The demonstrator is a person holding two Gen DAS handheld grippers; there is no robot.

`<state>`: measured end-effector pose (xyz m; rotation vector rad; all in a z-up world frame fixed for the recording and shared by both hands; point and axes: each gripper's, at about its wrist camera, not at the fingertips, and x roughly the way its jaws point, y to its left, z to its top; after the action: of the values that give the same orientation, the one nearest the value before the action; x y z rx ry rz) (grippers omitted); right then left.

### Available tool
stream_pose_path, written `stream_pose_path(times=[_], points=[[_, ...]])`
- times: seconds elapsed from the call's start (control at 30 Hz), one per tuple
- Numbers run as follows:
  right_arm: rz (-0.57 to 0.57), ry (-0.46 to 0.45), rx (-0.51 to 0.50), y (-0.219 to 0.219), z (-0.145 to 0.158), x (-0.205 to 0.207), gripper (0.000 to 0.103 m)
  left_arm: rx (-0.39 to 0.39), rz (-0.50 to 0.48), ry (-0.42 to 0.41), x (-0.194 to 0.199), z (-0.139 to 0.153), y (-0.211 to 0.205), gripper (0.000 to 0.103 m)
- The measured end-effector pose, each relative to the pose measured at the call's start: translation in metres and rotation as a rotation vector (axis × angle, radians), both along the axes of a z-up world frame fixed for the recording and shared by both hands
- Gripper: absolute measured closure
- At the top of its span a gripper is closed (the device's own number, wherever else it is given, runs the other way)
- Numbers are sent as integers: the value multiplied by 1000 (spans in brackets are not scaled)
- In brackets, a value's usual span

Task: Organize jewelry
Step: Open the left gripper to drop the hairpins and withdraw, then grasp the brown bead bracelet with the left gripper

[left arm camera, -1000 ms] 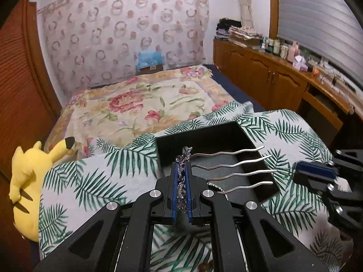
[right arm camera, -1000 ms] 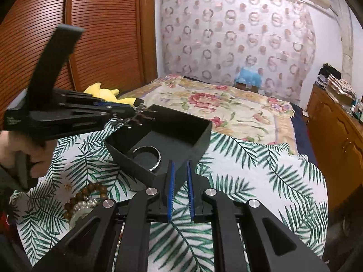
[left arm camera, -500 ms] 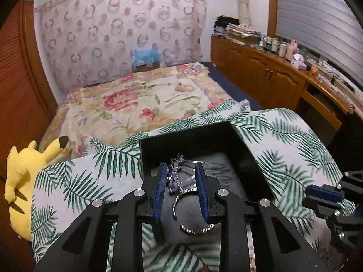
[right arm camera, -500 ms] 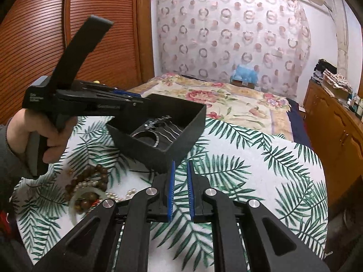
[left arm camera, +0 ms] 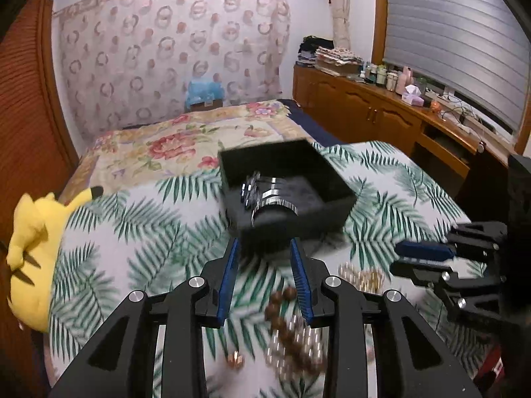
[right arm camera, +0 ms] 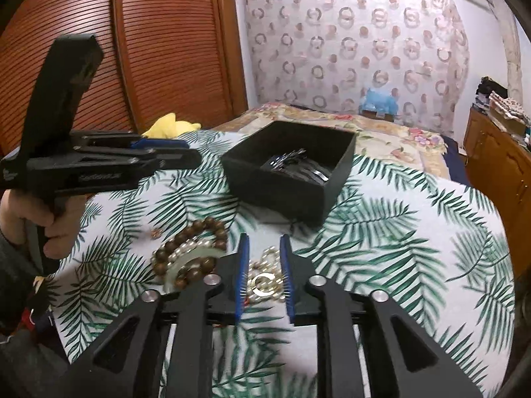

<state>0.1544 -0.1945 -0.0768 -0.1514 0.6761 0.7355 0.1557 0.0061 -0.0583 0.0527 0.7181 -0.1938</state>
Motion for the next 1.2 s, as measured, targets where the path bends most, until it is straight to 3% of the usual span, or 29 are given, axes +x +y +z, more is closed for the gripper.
stream_pose_path(times=[0.53,0.73,1.2], points=[[41,92,-109,23,-30,-8,82,-59,37,33,-60,-25,28,73],[35,95,-144,30,-33,-1,95,-69,26,48,-64,-33,24,73],[59,71,-223,44,-35,3,94,-74,2,73,-64,-45,13,73]])
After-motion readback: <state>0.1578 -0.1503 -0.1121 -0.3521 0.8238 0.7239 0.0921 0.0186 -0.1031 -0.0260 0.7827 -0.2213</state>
